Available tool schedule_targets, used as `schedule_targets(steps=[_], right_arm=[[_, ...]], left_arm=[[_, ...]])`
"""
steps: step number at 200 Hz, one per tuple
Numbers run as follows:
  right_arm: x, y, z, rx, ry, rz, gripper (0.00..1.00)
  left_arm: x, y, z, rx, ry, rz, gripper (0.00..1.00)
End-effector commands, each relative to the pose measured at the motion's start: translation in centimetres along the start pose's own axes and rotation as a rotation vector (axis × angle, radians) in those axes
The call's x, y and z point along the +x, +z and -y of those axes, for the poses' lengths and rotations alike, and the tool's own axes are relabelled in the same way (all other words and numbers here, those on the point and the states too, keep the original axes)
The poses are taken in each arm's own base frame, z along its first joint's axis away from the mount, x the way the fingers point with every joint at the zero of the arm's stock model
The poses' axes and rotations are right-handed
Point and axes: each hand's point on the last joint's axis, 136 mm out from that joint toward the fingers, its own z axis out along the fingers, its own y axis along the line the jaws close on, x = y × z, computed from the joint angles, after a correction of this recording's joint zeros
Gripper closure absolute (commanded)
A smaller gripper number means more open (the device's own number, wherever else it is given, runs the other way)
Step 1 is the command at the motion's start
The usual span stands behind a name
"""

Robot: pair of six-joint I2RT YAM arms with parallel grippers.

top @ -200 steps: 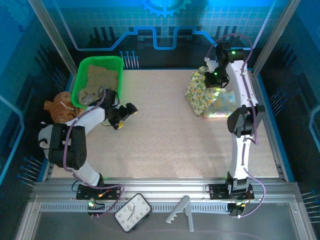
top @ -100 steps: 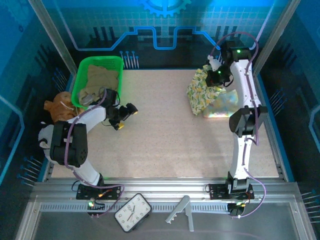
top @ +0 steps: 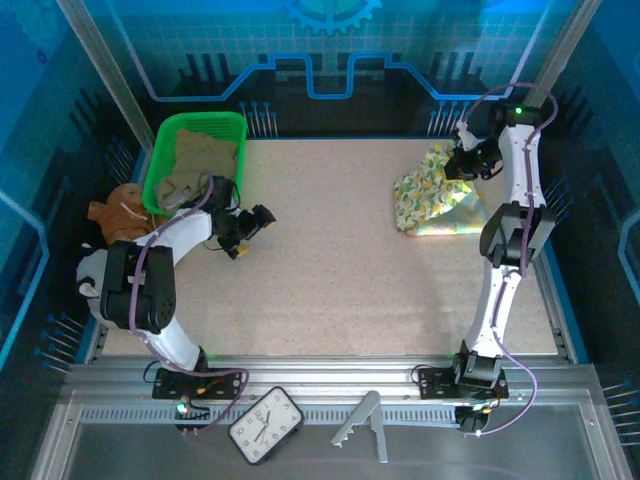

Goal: Fold and stack the skirts

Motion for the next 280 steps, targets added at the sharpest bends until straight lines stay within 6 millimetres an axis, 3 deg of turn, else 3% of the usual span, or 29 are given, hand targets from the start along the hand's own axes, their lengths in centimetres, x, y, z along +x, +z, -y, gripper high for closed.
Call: schedule_targets(steps=[1,24,48,97,103,123,143,166,187,206,221,237,246,249,253,255,269,280], right_arm=[[0.9,4.0,4.3,0.014,-0.003,-0.068,1.00],[0.9,5.6,7.3,0.129,-0.019,-0.083,1.00],[1.0,5.4,8.5,0.204,-0.033,-0.087,1.00],[0.9,3.5,6.0,0.193,-0.070,-0.049,1.00],[0.5,2.0,5.1,0.204,-0.092,-0.018,1.00],[0.2,0.3,4.1,0.217,-0.144,0.019,1.00],[0.2,-0.4,4.1,0.224,-0.190,0.025,1.00],[0.7,0.9,5.6,0.227,-0.201,-0.009,1.00],[1.4,2.3,8.3,0.289,-0.156,-0.065,0.87],[1.4,2.1,9.9,0.371,-0.107,-0.069,0.69],[0.7,-0.1,12.6,0.567,-0.031,-0.038,0.56],[0.4,-4.2,15.2,0.805,0.092,0.011,0.49],[0.4,-5.5,14.8,0.832,0.133,0.037,0.41],[0.5,-5.8,14.5,0.823,0.141,0.045,0.31],[0.4,-5.9,13.8,0.797,0.145,0.057,0.07],[0.3,-5.8,13.3,0.778,0.145,0.063,0.02],[0.2,-4.8,9.9,0.632,0.129,0.086,0.00],[0.2,-2.9,6.8,0.491,0.090,0.093,0.00]], left_arm=[[0.2,-0.1,-0.2,-0.025,0.002,-0.024,0.01],[0.2,-0.1,-0.5,-0.038,0.001,-0.022,0.01],[0.3,0.0,-0.9,-0.050,-0.001,-0.023,0.01],[0.5,0.3,-1.3,-0.064,-0.004,-0.032,0.01],[0.4,0.3,-1.3,-0.064,-0.002,-0.031,0.01],[0.4,0.3,-1.2,-0.065,0.001,-0.033,0.01],[0.3,0.3,-1.2,-0.066,0.002,-0.032,0.01],[0.4,0.3,-1.2,-0.067,0.001,-0.034,0.01],[0.5,0.2,-1.3,-0.072,0.003,-0.035,0.01],[0.4,0.0,-1.3,-0.079,0.008,-0.032,0.01],[0.4,-0.1,-1.4,-0.084,0.009,-0.030,0.01],[0.3,-0.2,-1.3,-0.084,0.008,-0.029,0.01],[0.3,-0.2,-1.3,-0.083,0.009,-0.027,0.01],[0.3,-0.2,-1.3,-0.083,0.009,-0.026,0.01],[0.3,-0.2,-1.2,-0.082,0.007,-0.027,0.01],[0.2,-0.2,-1.2,-0.082,0.008,-0.026,0.01],[0.2,-0.3,-1.1,-0.078,0.007,-0.024,0.01],[0.2,-0.2,-1.1,-0.080,0.005,-0.025,0.01]])
